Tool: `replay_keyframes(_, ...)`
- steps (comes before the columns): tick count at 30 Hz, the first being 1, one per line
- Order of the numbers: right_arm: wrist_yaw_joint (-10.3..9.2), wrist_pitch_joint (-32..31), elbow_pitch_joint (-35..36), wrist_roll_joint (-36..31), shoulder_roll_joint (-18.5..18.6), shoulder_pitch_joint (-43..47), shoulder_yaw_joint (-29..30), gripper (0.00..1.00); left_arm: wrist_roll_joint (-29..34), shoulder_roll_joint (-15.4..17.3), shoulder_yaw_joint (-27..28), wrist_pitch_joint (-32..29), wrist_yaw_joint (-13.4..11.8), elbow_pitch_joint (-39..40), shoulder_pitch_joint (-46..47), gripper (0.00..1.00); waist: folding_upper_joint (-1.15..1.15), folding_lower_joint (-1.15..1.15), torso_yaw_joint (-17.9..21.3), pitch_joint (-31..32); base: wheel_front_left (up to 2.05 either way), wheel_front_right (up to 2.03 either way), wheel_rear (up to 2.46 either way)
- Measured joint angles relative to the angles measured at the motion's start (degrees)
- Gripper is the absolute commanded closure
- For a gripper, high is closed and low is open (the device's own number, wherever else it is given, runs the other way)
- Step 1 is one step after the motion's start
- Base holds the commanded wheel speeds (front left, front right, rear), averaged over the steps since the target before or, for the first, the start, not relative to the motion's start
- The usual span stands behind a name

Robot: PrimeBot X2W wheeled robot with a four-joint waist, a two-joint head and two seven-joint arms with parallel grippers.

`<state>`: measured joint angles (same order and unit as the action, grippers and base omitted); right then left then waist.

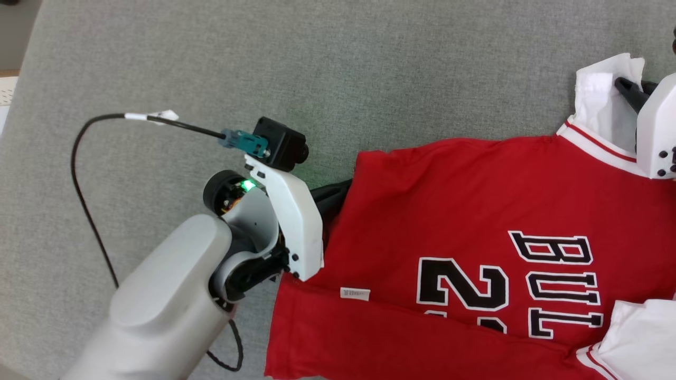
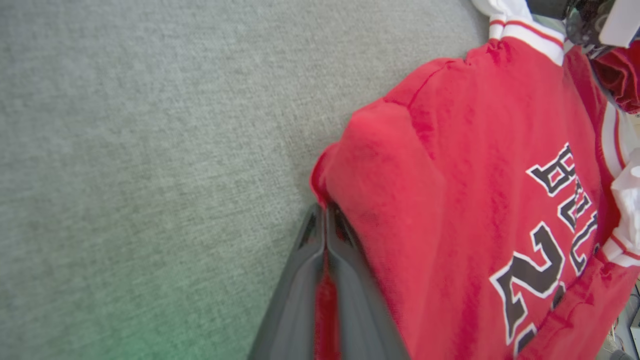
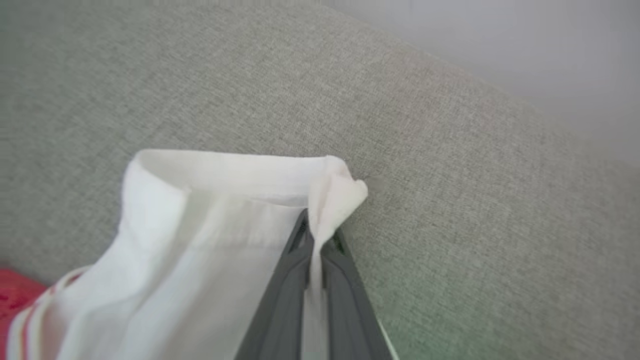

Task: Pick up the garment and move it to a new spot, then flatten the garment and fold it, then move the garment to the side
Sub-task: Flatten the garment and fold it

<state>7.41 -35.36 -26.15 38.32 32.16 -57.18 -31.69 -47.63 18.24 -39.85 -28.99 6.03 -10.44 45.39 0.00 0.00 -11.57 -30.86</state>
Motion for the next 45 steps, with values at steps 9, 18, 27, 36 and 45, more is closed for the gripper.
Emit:
replay_keyframes(9, 0.07, 12.5, -1.88, 0.79, -1.2, -1.2, 2.85, 1.0, -0.35, -0.53, 5.35, 8.6, -2.3, -2.3, -0.31, 1.0, 0.0, 0.0, 0.12, 2.36, 0.0, 0.0, 0.0)
replay_keyframes(18, 0.07, 21.04, -2.46, 2.44, 0.02, -0.79, 4.82, 1.0, -1.15, 1.19, 9.76, 14.7, -4.6, -2.48, -3.0, 1.0, 0.0, 0.0, 1.04, 5.57, 0.0, 0.0, 0.0)
replay_keyframes(27, 0.07, 25.94, 3.91, 7.09, 2.82, 14.19, 5.53, 1.0, -1.36, 2.09, 10.13, 18.09, -6.38, 1.12, -11.71, 1.0, 0.0, -0.01, 3.11, 10.33, 0.0, 0.0, 0.0)
replay_keyframes(36, 0.07, 29.88, 10.57, 8.83, 1.76, 30.94, 7.22, 1.0, -3.76, 3.98, 11.45, 21.54, -11.04, 9.66, -27.54, 1.0, 0.0, -0.01, 6.8, 14.08, 0.0, 0.0, 0.0)
replay_keyframes(45, 0.07, 30.86, 9.46, 6.46, -0.3, 35.13, 7.36, 0.13, -4.17, 5.83, 12.35, 22.52, -14.38, 12.1, -34.27, 0.7, 0.0, -0.01, 8.69, 15.69, 0.0, 0.0, 0.0)
